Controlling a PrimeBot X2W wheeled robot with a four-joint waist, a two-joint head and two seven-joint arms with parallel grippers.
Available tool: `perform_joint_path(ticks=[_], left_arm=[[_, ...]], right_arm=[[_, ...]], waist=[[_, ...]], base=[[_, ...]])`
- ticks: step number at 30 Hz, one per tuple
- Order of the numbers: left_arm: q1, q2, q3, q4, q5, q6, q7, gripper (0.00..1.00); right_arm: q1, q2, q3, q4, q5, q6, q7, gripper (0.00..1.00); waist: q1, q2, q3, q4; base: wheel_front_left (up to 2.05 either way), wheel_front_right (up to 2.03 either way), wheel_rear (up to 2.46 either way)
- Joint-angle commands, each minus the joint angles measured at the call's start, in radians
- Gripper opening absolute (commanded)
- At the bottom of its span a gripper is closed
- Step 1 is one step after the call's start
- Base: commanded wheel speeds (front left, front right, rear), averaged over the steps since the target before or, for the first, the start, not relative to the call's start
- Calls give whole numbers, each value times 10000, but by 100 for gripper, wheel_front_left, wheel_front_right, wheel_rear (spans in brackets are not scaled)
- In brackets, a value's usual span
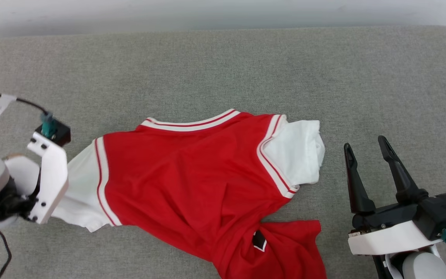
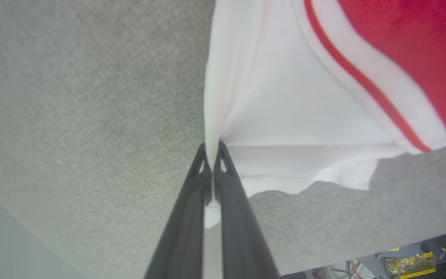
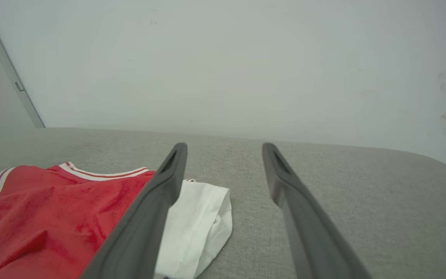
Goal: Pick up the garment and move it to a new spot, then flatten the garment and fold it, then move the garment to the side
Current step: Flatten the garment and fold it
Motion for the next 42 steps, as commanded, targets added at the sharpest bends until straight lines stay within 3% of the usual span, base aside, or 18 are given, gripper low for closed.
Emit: perform_joint_path(ticks=[1,5,6,7,12,18,19,21,22,25,28,33,37,42], left_arm=[[453,-2,18,332,-240,125,-165,0],[841,-158,110,731,-534,222,-564,0],[968,-248,104,819,-578,227,-688,27],[1033,-349,118,872,-550,222,-909,100],[1148,-617,408,992,31,339,-2911,100],[1386,-974,887,960,1003,973,-6240,100],[1627,-1207,1232,787,1276,1609,-7796,100],[1839,-1333,1537,618,1372,2174,-8851,100],[2342,-1574,2097,228,1256,3042,-9915,100],[2933,-1720,2924,-319,1255,3927,-10205,100],[3765,-1989,4357,-1290,1932,4776,-10239,100],[5529,-2478,6527,-2740,3501,5694,-10228,100],[6947,-3103,7963,-3578,4654,6078,-10228,100],[8174,-4248,9312,-4121,5738,5934,-10230,100]], right_arm=[[98,22,-16,30,-81,-9,-19,100],[129,22,-32,63,-121,-10,-19,100],[157,22,-47,80,-126,-9,-19,100],[212,22,-66,92,-139,-10,-19,100],[466,22,-65,258,-187,-10,-21,100],[481,-82,-426,246,-410,-10,-19,100],[157,-351,-624,121,-457,-10,-19,100],[-117,-583,-717,50,-463,-10,-19,100],[-653,-1050,-691,-1,-373,-10,-19,100],[-1235,-1607,-479,87,-352,-10,79,100],[-2031,-2301,4,72,-195,-10,571,100],[-3454,-3420,1173,221,668,-10,2111,100],[-4589,-4419,2535,504,1615,-10,3805,100],[-6016,-5652,4379,849,3046,-10,6014,100]], waist=[[-1,-1,19,-7],[-1,-1,9,-28],[-1,-1,-31,-20],[-1,-1,-88,-4],[-1,-1,-695,47],[-1,-1,-1365,316],[-1,-1,-1588,402],[-1,-1,-1679,457],[-1,-1,-1753,500],[-1,-1,-1747,533],[-1,-1,-1646,562],[-1,-1,-1411,555],[-1,-1,-1188,629],[-1,-1,-864,826]], base=[[0,0,0],[0,0,0],[0,0,0],[0,0,0],[0,0,0],[0,0,0],[0,0,0],[0,0,0],[0,0,0],[0,0,0],[0,0,0],[0,0,0],[0,0,0],[0,0,0]])
